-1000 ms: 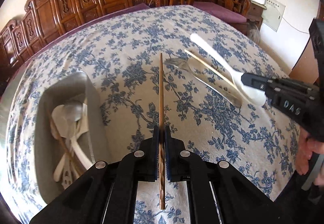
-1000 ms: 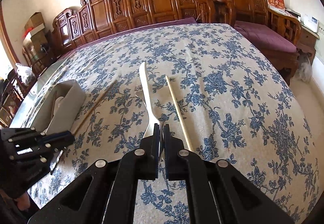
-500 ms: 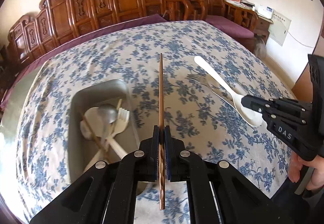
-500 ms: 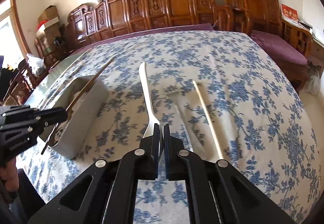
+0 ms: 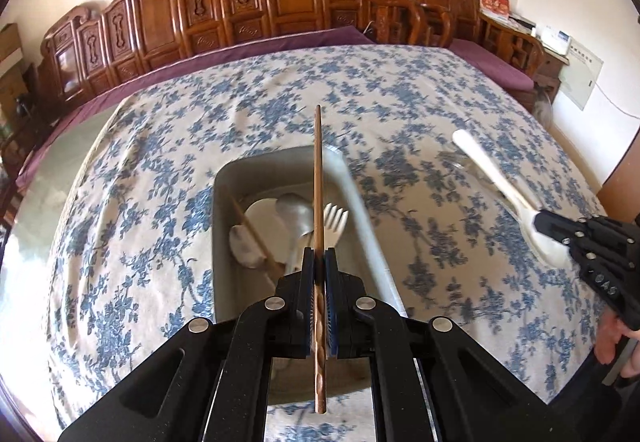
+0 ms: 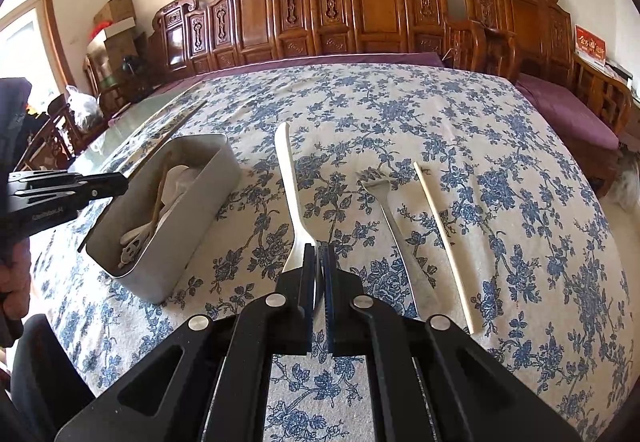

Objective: Organize utensils
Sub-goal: 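Carry the chopstick into the tray and release it with the left tool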

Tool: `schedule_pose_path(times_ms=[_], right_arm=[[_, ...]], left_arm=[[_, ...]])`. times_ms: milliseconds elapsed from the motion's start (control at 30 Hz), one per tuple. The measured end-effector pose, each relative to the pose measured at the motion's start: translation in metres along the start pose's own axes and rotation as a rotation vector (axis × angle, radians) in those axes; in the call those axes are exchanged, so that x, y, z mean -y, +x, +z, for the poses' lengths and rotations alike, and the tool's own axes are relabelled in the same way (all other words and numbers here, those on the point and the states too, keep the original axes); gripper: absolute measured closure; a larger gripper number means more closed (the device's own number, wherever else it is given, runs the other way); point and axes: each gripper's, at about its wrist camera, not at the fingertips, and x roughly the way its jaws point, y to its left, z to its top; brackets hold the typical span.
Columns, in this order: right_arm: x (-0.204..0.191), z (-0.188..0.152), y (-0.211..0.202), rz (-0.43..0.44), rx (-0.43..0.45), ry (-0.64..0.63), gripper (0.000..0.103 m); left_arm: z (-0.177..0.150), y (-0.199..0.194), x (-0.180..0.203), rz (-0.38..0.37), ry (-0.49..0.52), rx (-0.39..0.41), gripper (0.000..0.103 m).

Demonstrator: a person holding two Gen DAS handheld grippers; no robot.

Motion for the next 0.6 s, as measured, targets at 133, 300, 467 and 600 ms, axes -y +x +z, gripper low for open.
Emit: schedule_pose_path(times_ms=[133, 300, 467, 600], right_arm=[[-0.001, -0.001, 0.002, -0.003, -0.005, -0.006, 0.098], [0.001, -0.001, 0.003, -0.005, -0.007, -0.004, 0.098], [0.0, -0.001, 0.004, 0.001, -0.008, -0.009, 0.098], [-0.003, 0.0, 0.004, 0.007, -0.008, -0.015, 0.098]], left_arm=[[-0.003, 0.015, -0.006, 0.012, 0.002, -0.029, 0.099], [-0.008, 0.03, -0.007, 0.014, 0.025, -0.06, 0.099], [-0.011, 0.039, -0.006, 0.015, 0.036, -0.085, 0.099], [-0.016, 0.042, -0.006, 0.005, 0.037, -0.096, 0.099]])
